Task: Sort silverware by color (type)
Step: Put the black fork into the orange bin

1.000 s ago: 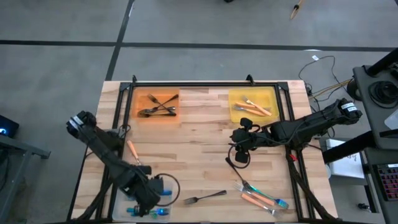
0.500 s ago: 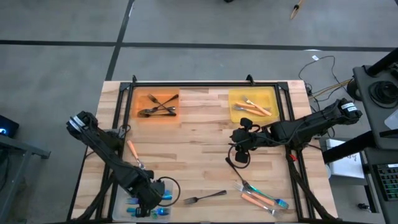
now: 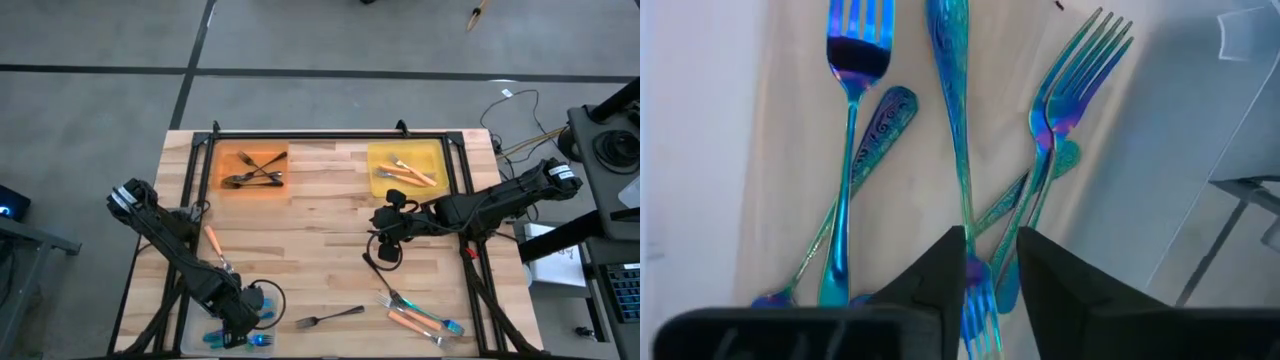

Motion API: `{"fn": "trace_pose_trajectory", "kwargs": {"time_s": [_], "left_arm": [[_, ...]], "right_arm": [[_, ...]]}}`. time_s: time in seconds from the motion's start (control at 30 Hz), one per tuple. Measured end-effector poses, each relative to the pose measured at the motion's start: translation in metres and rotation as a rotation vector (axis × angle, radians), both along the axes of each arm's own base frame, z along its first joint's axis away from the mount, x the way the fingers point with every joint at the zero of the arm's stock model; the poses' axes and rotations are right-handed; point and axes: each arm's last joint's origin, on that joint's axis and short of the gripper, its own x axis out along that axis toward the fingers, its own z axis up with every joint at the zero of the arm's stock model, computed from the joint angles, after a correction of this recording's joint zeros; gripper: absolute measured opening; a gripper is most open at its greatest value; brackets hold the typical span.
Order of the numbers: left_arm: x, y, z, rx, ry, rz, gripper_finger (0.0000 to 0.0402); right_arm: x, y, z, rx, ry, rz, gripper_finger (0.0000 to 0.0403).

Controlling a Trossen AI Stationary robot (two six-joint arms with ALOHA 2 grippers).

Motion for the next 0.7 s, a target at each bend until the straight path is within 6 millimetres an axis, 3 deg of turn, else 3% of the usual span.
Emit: {"fn": "trace_pose_trajectory", "kwargs": {"time_s": [0.17, 0.47, 0.7], "left_arm": [[0.004, -0.002, 0.009, 0.028, -0.073, -0.039, 0.0091], [0.026, -0.005, 0.069, 0.265, -0.465, -0.192, 0.0077], [0.056, 0.006, 0.073, 0.300, -0.681, -0.216, 0.0075]], "right_arm": [[0.000, 0.000, 0.000, 0.000, 0.000, 0.000, 0.0137], [0.000, 0.000, 0.000, 0.000, 0.000, 0.000, 0.0137], [0.000, 0.000, 0.000, 0.000, 0.000, 0.000, 0.0137]]}}
